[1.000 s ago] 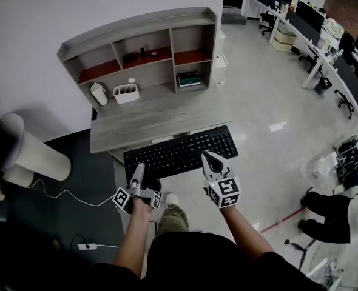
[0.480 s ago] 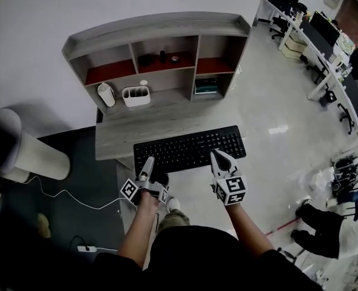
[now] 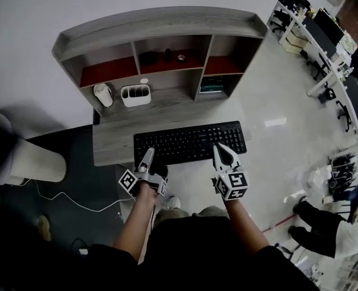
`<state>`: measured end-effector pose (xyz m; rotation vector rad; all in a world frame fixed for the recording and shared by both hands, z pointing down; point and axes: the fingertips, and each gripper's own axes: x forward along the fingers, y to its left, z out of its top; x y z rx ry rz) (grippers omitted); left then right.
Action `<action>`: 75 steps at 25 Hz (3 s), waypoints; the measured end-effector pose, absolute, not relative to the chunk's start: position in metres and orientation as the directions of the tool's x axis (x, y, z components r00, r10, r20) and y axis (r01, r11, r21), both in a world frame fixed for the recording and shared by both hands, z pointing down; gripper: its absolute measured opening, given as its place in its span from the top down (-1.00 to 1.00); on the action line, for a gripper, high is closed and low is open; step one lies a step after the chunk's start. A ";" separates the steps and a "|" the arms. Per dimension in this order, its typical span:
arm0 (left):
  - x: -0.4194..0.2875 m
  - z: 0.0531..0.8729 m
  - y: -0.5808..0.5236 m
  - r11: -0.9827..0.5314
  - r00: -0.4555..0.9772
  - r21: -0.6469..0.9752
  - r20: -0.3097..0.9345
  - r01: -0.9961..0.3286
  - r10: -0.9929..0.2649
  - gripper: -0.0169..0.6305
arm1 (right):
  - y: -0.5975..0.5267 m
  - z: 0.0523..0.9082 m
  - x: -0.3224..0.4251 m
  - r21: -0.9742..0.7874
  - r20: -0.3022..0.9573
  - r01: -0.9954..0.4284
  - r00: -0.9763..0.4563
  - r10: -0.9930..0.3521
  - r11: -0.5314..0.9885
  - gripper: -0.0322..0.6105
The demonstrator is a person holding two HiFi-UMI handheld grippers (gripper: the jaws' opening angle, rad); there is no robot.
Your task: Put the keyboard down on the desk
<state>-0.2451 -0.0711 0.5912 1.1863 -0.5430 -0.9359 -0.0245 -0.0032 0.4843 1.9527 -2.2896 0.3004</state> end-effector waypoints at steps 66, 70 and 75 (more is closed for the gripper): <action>-0.085 0.781 -0.273 0.240 0.470 0.970 0.195 0.037 -0.861 0.64 | -0.250 0.716 0.134 -0.193 0.526 -0.942 -0.337 -0.781 0.276 0.86; -0.086 0.790 -0.277 0.254 0.482 0.967 0.220 0.006 -0.848 0.64 | -0.251 0.726 0.132 -0.214 0.543 -0.938 -0.345 -0.766 0.272 0.86; -0.088 0.805 -0.274 0.310 0.442 0.950 0.294 -0.037 -0.848 0.64 | -0.251 0.741 0.148 -0.260 0.568 -0.948 -0.304 -0.765 0.184 0.86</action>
